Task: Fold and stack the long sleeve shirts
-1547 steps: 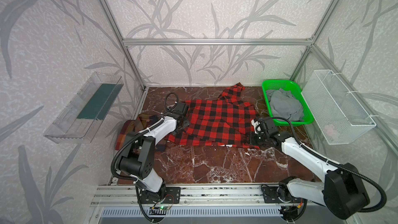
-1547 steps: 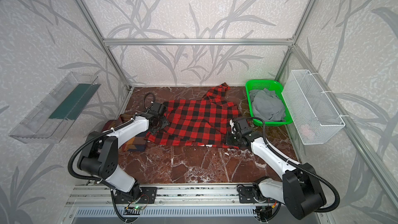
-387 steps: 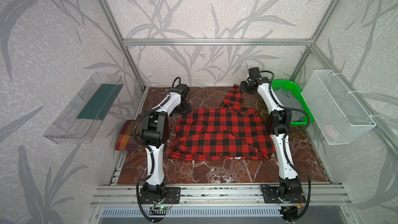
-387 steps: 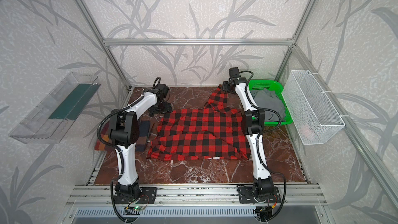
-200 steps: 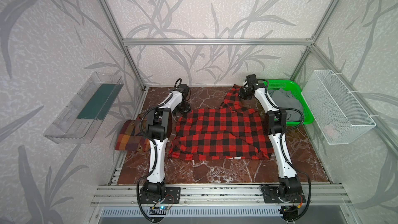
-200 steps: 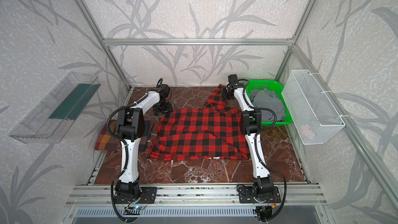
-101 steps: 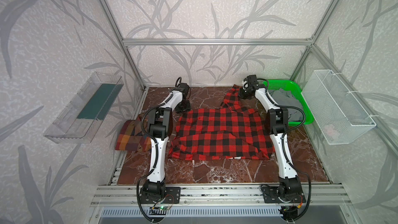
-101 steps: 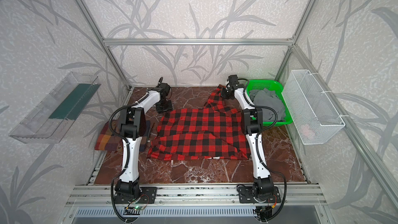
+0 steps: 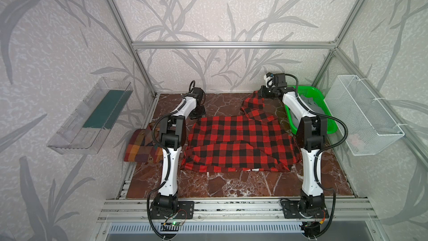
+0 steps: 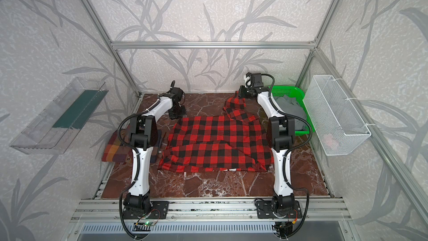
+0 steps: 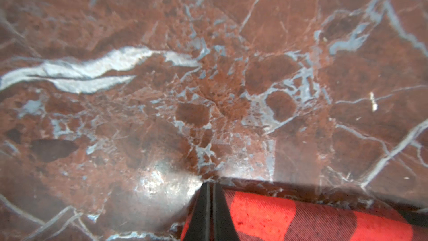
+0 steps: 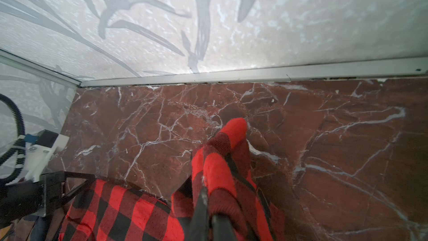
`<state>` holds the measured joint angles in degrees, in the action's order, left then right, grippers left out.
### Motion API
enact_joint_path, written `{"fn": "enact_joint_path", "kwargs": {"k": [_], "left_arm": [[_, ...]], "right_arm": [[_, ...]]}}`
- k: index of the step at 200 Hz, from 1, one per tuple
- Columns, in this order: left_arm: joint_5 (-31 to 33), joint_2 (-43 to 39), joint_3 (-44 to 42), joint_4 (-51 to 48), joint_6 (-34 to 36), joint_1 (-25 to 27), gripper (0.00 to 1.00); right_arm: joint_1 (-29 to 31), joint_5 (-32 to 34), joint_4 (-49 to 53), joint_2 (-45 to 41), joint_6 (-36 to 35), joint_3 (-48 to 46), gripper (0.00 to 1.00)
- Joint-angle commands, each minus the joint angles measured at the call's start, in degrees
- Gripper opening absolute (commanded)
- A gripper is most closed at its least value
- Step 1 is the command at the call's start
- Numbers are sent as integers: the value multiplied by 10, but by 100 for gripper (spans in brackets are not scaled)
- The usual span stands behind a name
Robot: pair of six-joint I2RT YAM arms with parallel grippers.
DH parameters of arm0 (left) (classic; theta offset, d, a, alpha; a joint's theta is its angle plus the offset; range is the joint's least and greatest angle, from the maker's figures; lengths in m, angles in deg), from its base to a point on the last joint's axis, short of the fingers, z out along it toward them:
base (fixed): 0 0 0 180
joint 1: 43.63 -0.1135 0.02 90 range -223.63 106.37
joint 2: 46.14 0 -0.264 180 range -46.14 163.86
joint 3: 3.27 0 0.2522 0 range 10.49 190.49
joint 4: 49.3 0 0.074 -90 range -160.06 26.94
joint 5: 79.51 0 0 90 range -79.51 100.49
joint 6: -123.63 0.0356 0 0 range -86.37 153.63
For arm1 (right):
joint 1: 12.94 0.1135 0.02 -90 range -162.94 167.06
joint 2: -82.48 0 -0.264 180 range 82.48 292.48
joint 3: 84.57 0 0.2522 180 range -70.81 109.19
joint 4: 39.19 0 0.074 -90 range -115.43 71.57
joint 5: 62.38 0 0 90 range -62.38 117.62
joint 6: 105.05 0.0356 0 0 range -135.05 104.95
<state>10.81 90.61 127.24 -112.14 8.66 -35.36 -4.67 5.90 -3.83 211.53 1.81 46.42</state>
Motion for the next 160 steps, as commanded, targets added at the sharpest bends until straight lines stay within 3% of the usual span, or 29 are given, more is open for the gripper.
{"fn": "enact_joint_path", "kwargs": {"k": [1,90,139,160], "left_arm": [[4,-55,-22,37,12,-7,0],[-13,-287,-373,379,36,-12,0],[-18,-345,-458,483,54,-11,0],[-26,-385,-526,581,66,-11,0]], "right_arm": [[0,-6,-57,-57,-14,-42,0],[-1,16,-201,-240,-11,-269,0],[-1,40,-229,-349,-1,-348,0],[-1,56,-246,-398,17,-399,0]]}}
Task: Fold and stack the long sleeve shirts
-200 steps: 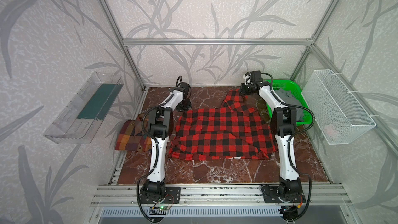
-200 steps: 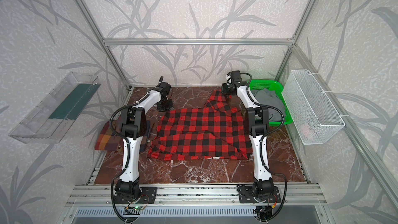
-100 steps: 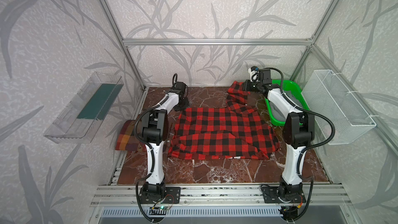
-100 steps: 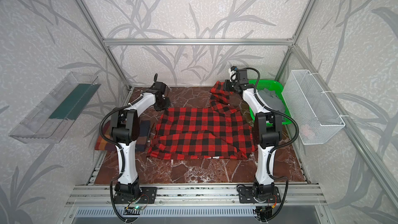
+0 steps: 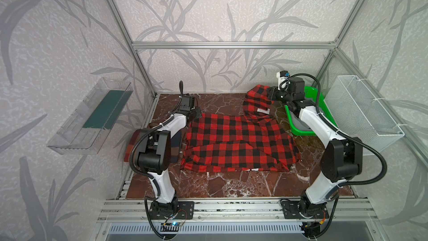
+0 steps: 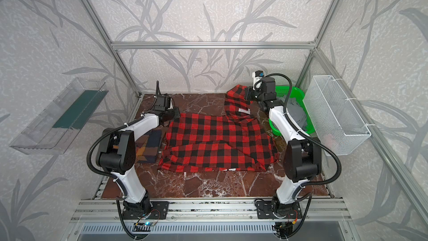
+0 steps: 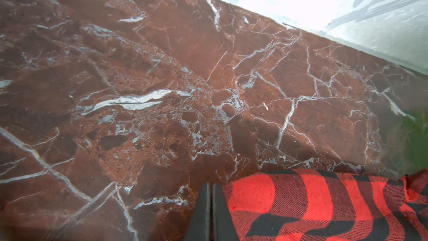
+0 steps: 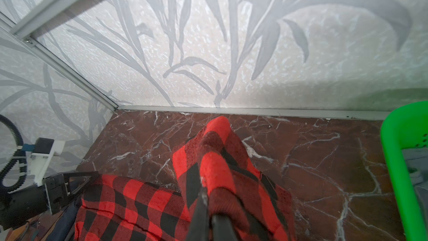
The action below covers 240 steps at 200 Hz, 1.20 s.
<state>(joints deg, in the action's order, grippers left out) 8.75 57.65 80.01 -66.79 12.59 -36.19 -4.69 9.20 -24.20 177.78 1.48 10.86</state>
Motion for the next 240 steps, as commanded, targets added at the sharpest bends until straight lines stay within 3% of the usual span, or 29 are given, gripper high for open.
{"fn": "enact_joint_path", "kwargs": {"k": [1,33,84,145,221,240], "left_arm": [[-6,-58,-59,134,27,-2,0],[32,-133,-216,355,23,9,0],[98,-192,-336,466,48,56,0],[192,-247,-417,499,41,110,0],[263,-321,-527,536,-97,125,0],[272,-338,-549,526,-128,132,4]], "right_arm": [[-1,23,-42,-61,21,-46,0],[1,38,-64,-147,49,-128,0],[0,36,-45,-263,60,-197,0],[1,29,23,-404,52,-267,0],[5,29,141,-566,34,-351,0],[9,34,162,-593,32,-364,0]]}}
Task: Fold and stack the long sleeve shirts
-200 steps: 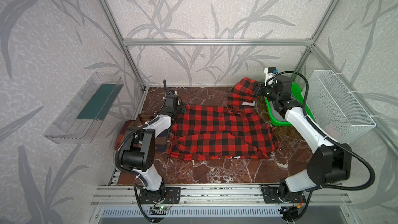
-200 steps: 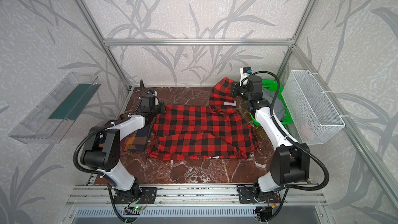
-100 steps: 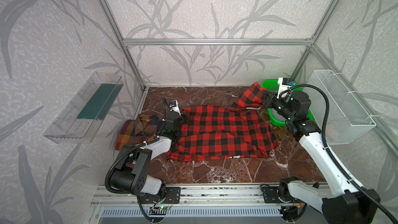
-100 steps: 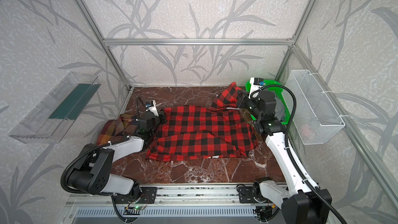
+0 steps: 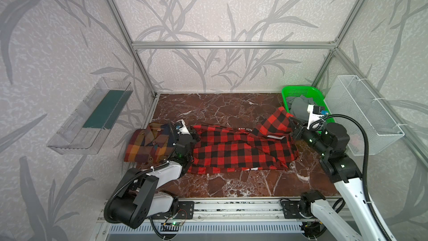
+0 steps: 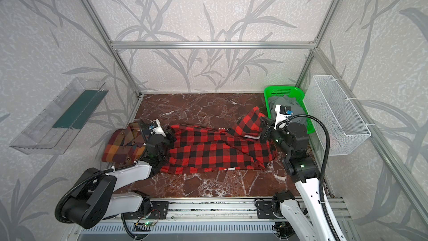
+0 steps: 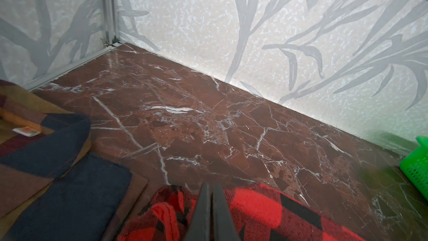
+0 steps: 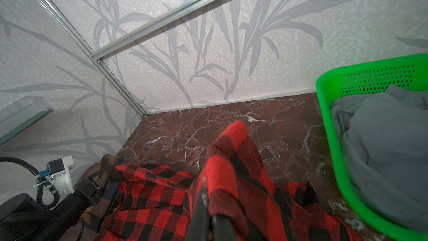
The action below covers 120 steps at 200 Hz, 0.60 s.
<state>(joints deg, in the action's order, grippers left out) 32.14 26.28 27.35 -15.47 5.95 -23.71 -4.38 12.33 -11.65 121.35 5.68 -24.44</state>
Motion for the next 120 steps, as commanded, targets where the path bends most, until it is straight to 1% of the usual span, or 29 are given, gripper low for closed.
{"fn": "enact_joint_path", "kwargs": {"k": [1,8,21,29,49,66,95,102,120], "left_arm": [[38,-26,-24,11,-63,7,5],[31,-29,-28,5,-70,8,8],[16,-34,-28,-20,-83,11,20],[8,-35,-28,-32,-93,13,25],[3,-40,-52,-6,-120,16,31],[19,-80,-69,-17,-135,16,35],[62,-183,-39,-180,-144,17,43],[71,-199,-32,-210,-151,17,45],[82,-224,-16,-272,-169,16,46]], "right_arm": [[6,3,38,-30,-10,-11,0],[8,5,44,-37,-10,-15,0],[9,5,54,-46,-12,-20,0],[9,10,60,-51,-13,-22,0],[13,5,68,-58,-14,-25,0],[18,-2,81,-63,-13,-27,0],[27,-13,106,-86,-8,-44,0],[29,-16,117,-91,-7,-47,0],[36,-23,150,-98,-3,-50,0]]}}
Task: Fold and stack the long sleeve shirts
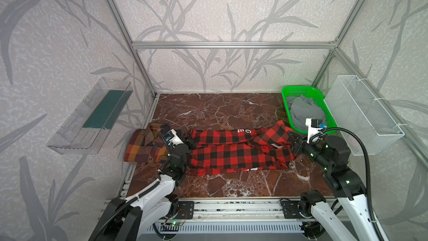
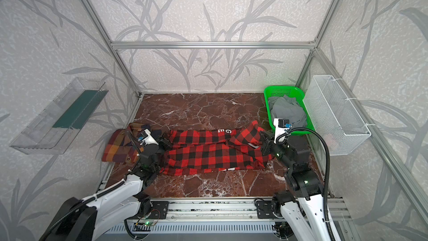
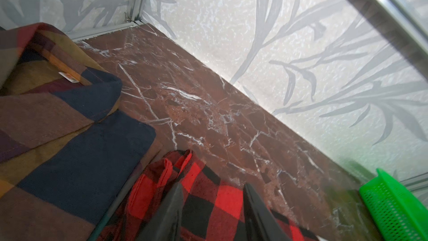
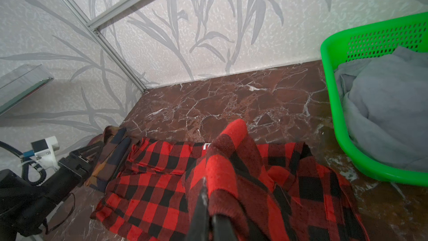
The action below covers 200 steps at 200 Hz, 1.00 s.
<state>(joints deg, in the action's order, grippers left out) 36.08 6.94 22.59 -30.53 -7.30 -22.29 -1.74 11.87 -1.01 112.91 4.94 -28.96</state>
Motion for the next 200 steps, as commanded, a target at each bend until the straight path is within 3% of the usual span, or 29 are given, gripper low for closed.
{"fn": "enact_joint_path", "kwargs": {"k": [1,17,53,80,94,120,150,169,186,200], "left_arm": [[43,-31,33,-126,-38,2,46],[53,-30,65,-201,-44,2,46],[58,-15,154,-366,-36,-1,48],[14,19,205,-405,2,-2,56],[-5,31,227,-422,28,-3,58],[-35,40,245,-421,72,-4,61],[-69,46,277,-452,135,-5,65],[-88,48,291,-468,179,-5,66],[-96,46,296,-481,210,-5,66],[-98,40,294,-488,230,-5,66]], "right_arm": [[10,-21,45,-14,5,-5,0],[33,-31,76,-7,1,-7,0],[154,64,153,25,37,-25,0],[298,170,177,75,97,-54,13],[334,194,194,85,121,-58,22],[338,149,179,65,150,-76,45],[335,238,231,40,186,-53,66],[304,233,221,72,195,-49,66],[255,172,186,117,195,-57,64],[230,125,145,144,191,-65,57]]}}
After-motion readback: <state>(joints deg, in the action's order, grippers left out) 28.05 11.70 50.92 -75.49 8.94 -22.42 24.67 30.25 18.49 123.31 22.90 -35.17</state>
